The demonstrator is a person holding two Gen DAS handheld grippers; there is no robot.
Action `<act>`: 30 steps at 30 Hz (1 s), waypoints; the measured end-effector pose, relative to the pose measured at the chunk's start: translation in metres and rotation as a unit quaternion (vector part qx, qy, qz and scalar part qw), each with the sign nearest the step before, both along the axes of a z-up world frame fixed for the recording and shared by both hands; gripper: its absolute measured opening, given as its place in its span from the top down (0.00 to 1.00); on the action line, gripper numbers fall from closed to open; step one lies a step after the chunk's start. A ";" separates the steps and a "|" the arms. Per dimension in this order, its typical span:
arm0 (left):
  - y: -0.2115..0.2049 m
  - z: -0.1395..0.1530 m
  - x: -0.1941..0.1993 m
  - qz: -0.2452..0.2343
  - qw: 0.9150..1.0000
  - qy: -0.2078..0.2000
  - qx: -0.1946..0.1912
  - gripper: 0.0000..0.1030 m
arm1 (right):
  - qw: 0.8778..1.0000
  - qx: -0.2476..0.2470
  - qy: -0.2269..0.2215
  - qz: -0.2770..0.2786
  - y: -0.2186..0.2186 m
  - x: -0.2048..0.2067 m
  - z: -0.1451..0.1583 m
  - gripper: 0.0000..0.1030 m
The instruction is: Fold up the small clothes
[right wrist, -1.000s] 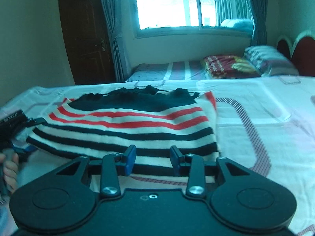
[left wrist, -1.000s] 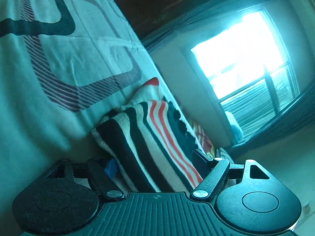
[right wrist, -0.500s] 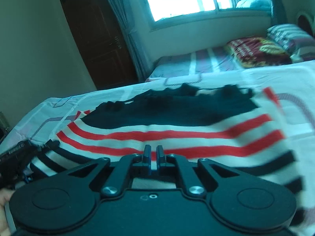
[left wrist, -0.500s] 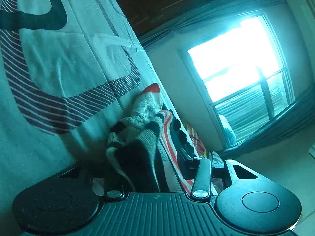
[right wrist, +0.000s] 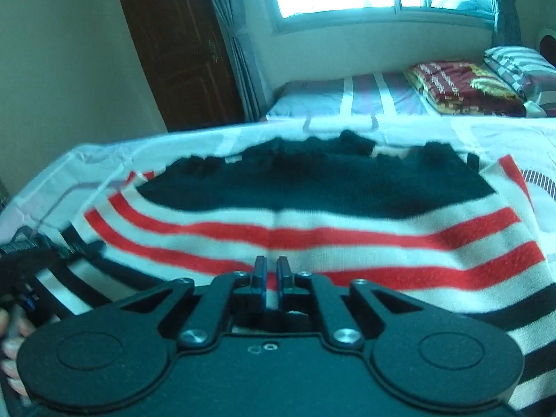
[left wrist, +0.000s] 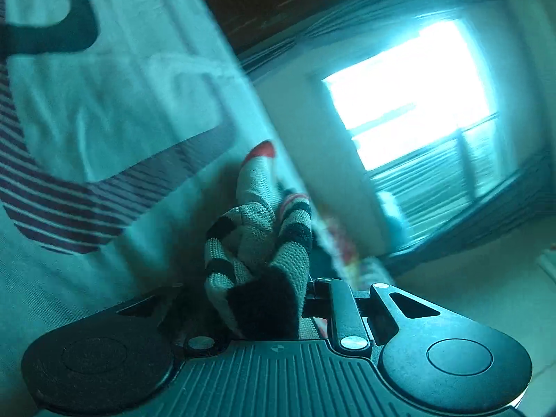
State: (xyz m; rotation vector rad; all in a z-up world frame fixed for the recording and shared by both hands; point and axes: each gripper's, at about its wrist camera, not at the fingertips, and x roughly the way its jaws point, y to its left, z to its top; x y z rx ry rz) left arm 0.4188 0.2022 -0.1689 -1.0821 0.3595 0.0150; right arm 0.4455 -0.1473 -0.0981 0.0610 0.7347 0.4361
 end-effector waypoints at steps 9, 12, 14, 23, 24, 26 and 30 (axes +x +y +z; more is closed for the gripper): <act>0.002 -0.009 0.010 -0.001 0.999 0.043 0.006 0.82 | 1.000 0.002 -0.002 0.009 -0.006 0.004 -0.002 0.96; 0.004 0.002 0.013 -0.013 0.999 0.031 0.009 0.82 | 1.000 -0.002 -0.006 0.010 -0.006 0.002 -0.002 0.96; 0.002 0.013 0.017 -0.021 0.999 0.016 0.024 0.82 | 1.000 -0.003 -0.007 0.009 -0.005 0.001 -0.003 0.96; -0.024 0.091 0.040 -0.092 0.993 -0.065 0.040 0.82 | 0.999 -0.031 -0.033 0.022 0.000 -0.003 -0.006 0.96; -0.029 0.100 0.044 -0.101 0.991 -0.066 0.053 0.82 | 0.998 -0.038 -0.045 0.021 0.002 -0.007 -0.008 0.96; -0.037 0.111 0.048 -0.112 0.989 -0.066 0.067 0.82 | 0.995 -0.058 -0.078 0.024 0.007 -0.017 -0.013 0.96; -0.059 0.134 0.053 -0.138 0.983 -0.067 0.103 0.82 | 0.992 -0.067 -0.102 0.027 0.009 -0.024 -0.013 0.95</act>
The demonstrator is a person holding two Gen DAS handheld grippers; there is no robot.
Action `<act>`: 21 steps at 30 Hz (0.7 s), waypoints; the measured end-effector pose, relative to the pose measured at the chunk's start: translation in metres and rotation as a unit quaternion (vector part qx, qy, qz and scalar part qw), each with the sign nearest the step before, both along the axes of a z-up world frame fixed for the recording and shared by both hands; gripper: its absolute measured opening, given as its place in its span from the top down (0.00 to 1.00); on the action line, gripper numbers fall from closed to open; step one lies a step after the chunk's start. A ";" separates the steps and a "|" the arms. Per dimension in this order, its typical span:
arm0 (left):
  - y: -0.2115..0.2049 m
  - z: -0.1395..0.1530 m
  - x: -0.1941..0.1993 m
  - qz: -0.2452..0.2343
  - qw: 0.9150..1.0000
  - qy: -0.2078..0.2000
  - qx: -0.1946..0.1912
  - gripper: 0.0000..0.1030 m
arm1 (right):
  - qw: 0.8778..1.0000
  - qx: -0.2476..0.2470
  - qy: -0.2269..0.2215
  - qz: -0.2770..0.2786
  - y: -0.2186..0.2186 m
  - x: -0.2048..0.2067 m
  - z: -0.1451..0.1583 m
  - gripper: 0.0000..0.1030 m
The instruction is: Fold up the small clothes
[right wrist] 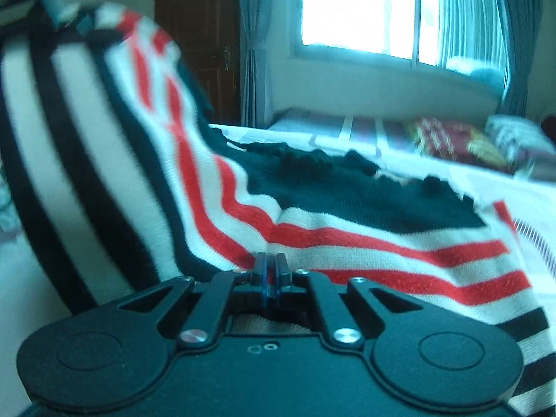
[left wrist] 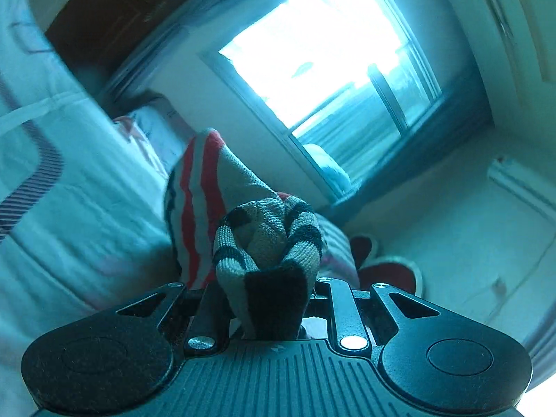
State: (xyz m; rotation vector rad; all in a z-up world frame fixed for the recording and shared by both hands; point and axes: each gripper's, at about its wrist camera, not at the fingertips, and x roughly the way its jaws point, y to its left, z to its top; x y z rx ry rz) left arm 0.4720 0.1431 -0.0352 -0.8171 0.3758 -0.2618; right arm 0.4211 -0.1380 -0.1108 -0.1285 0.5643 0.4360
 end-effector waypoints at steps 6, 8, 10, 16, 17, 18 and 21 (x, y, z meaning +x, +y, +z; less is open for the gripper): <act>-0.089 0.031 0.012 -0.068 0.988 0.003 0.140 0.82 | 0.959 0.229 0.072 -0.150 -0.137 -0.004 0.027 0.77; -0.130 0.024 0.015 -0.089 0.978 0.012 0.187 0.82 | 0.933 0.289 0.093 -0.192 -0.182 -0.009 0.032 0.64; -0.169 0.008 0.023 -0.120 0.967 0.038 0.221 0.81 | 0.905 0.346 0.105 -0.223 -0.221 -0.017 0.035 0.31; -0.229 0.003 0.014 -0.221 0.929 0.054 0.292 0.29 | 0.867 0.422 0.119 -0.238 -0.276 -0.037 0.038 0.22; -0.216 0.017 0.005 -0.230 0.935 0.040 0.266 0.29 | 0.863 0.431 0.120 -0.236 -0.281 -0.040 0.037 0.22; -0.198 0.031 -0.004 -0.230 0.942 0.026 0.243 0.29 | 0.861 0.436 0.122 -0.234 -0.285 -0.044 0.037 0.22; -0.132 0.056 -0.023 -0.172 0.961 0.004 0.216 0.28 | 0.856 0.449 0.144 -0.210 -0.283 -0.045 0.033 0.22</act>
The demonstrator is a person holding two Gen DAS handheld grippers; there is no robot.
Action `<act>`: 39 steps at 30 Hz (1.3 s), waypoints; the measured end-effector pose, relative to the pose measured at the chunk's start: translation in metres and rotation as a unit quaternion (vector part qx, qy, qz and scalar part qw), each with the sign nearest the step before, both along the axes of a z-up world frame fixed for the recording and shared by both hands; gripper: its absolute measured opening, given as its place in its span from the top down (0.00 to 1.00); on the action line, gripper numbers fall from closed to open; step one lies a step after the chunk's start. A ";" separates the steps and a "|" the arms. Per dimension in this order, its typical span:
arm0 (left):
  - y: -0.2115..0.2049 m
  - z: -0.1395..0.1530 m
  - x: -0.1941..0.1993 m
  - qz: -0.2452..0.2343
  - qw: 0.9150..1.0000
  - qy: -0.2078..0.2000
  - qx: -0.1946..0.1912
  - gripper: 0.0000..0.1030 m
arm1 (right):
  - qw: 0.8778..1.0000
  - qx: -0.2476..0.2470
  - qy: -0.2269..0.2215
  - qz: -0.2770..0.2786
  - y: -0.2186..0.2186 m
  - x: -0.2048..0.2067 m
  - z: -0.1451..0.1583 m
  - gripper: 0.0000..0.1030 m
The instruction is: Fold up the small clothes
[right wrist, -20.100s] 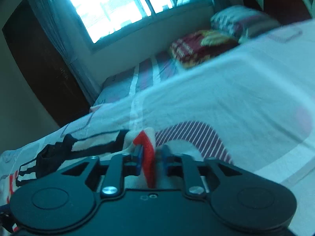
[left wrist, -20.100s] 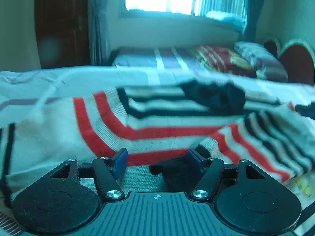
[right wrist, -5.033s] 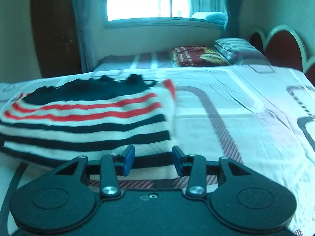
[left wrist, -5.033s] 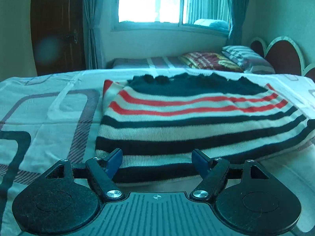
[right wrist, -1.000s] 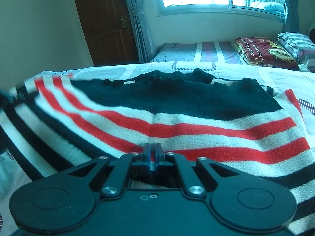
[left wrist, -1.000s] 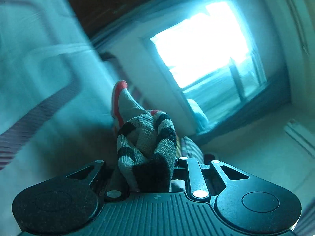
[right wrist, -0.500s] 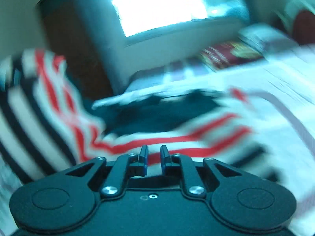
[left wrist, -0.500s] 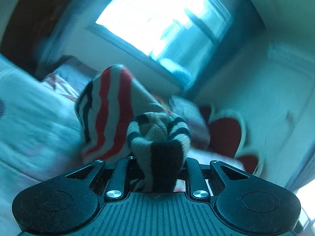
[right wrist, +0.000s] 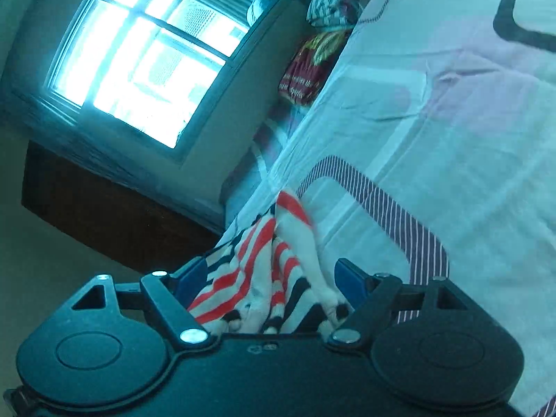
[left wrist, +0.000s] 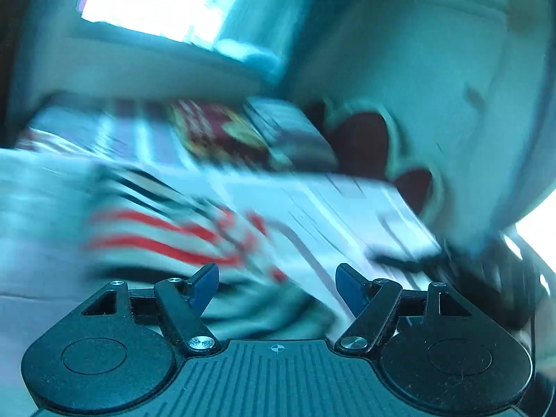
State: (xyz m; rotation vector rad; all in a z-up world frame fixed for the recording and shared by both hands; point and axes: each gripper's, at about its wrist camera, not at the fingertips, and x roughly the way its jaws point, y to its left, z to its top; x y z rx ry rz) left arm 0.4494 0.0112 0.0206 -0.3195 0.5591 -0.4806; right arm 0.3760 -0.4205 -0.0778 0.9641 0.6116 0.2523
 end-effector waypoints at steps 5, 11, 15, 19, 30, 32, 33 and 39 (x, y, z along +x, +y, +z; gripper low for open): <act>0.075 -0.033 0.008 0.096 0.992 0.057 0.059 0.28 | 0.996 0.025 0.040 0.072 0.044 0.011 -0.016 0.21; 0.080 -0.059 -0.007 0.102 0.990 0.088 0.027 0.28 | 0.991 0.009 0.082 0.107 0.080 0.044 -0.021 0.23; 0.086 -0.068 0.003 0.105 0.989 0.102 0.020 0.26 | 0.984 -0.102 0.086 0.117 0.108 0.064 -0.014 0.61; 0.059 -0.076 0.046 0.096 0.990 0.097 0.046 0.26 | 0.946 -0.285 -0.026 0.149 0.148 0.053 0.021 0.78; -0.005 -0.079 0.047 0.053 0.991 0.084 0.095 0.26 | 0.900 -0.413 -0.059 0.124 0.131 0.035 -0.015 0.77; -0.004 -0.077 0.044 0.058 0.991 0.087 0.089 0.26 | 0.910 -0.395 -0.061 0.110 0.131 0.034 -0.011 0.77; -0.003 -0.076 0.043 0.057 0.991 0.086 0.089 0.26 | 0.916 -0.382 -0.058 0.109 0.130 0.032 -0.008 0.72; 0.020 -0.069 0.024 0.063 0.993 0.073 0.069 0.26 | 0.953 -0.291 -0.037 0.067 0.084 -0.009 0.010 0.41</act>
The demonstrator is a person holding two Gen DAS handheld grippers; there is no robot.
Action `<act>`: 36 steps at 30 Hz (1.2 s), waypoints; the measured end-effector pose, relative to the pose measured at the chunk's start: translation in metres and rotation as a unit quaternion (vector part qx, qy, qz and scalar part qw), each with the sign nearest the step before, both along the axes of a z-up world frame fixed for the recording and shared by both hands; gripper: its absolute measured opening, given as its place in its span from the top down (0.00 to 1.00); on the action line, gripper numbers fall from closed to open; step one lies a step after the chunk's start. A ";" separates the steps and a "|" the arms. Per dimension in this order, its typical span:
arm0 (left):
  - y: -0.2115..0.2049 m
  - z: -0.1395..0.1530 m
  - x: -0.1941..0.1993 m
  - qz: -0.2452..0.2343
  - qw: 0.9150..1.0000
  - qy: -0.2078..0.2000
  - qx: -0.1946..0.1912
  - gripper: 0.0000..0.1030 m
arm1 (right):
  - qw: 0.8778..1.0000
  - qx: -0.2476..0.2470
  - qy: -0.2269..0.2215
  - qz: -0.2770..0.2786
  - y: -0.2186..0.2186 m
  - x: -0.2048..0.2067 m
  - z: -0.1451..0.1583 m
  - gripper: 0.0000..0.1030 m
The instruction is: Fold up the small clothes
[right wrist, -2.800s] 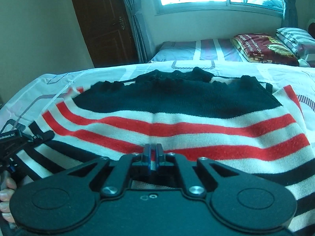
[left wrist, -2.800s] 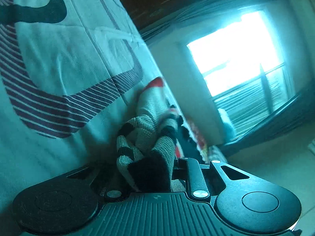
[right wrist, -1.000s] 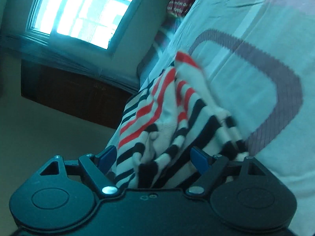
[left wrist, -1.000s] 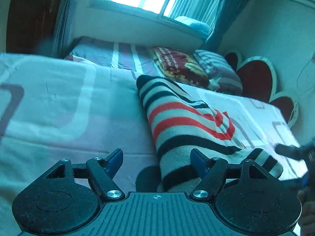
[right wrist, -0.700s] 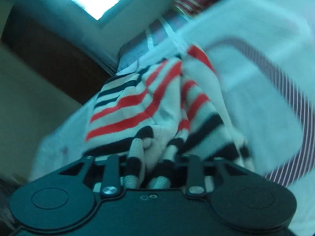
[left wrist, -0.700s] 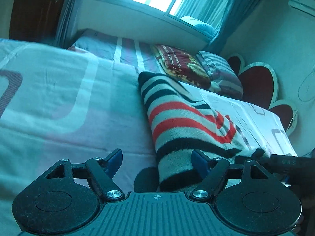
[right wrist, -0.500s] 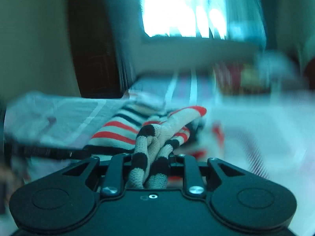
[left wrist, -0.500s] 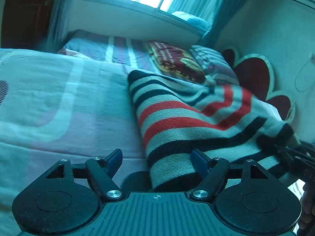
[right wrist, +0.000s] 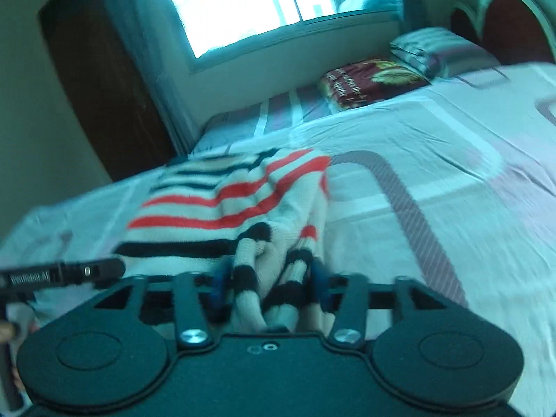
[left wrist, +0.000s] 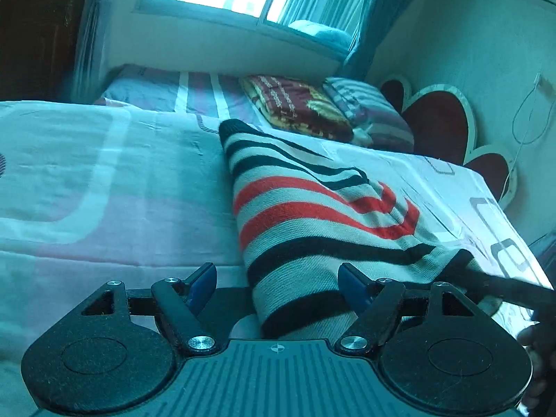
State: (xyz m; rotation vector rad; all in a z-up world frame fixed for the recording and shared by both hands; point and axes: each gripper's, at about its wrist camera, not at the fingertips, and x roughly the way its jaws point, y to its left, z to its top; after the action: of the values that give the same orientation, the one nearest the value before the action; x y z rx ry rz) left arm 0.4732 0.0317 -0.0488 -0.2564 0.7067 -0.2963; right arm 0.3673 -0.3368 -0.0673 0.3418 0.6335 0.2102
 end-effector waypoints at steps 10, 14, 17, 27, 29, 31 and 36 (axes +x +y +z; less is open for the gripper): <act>0.004 -0.011 -0.008 0.008 1.000 -0.001 -0.014 0.26 | 0.999 0.039 0.013 -0.012 -0.003 -0.010 0.005 0.86; 0.003 -0.013 -0.015 -0.008 1.000 0.001 -0.003 0.26 | 1.000 0.022 0.015 -0.004 -0.014 -0.005 -0.019 0.86; 0.002 -0.009 -0.026 -0.013 1.000 -0.010 0.020 0.26 | 0.997 0.057 0.044 -0.042 -0.038 -0.011 -0.033 0.55; 0.013 -0.001 -0.019 0.016 1.000 -0.015 -0.001 0.26 | 0.999 0.013 0.020 0.038 -0.006 0.015 0.000 0.82; 0.013 -0.001 -0.020 0.016 1.000 -0.017 0.003 0.26 | 0.995 0.049 -0.023 0.083 -0.003 0.013 0.000 0.83; 0.017 -0.001 -0.017 0.018 1.000 -0.015 0.005 0.26 | 0.998 0.020 0.030 0.042 -0.007 0.024 -0.022 0.83; 0.019 0.009 -0.001 0.001 1.000 -0.028 -0.001 0.26 | 0.998 0.047 -0.030 0.032 -0.021 0.015 0.007 0.62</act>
State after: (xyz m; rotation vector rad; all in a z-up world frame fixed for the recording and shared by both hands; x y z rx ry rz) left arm 0.4725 0.0508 -0.0401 -0.2507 0.6504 -0.3012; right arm 0.3823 -0.3581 -0.0599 0.4049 0.5763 0.3109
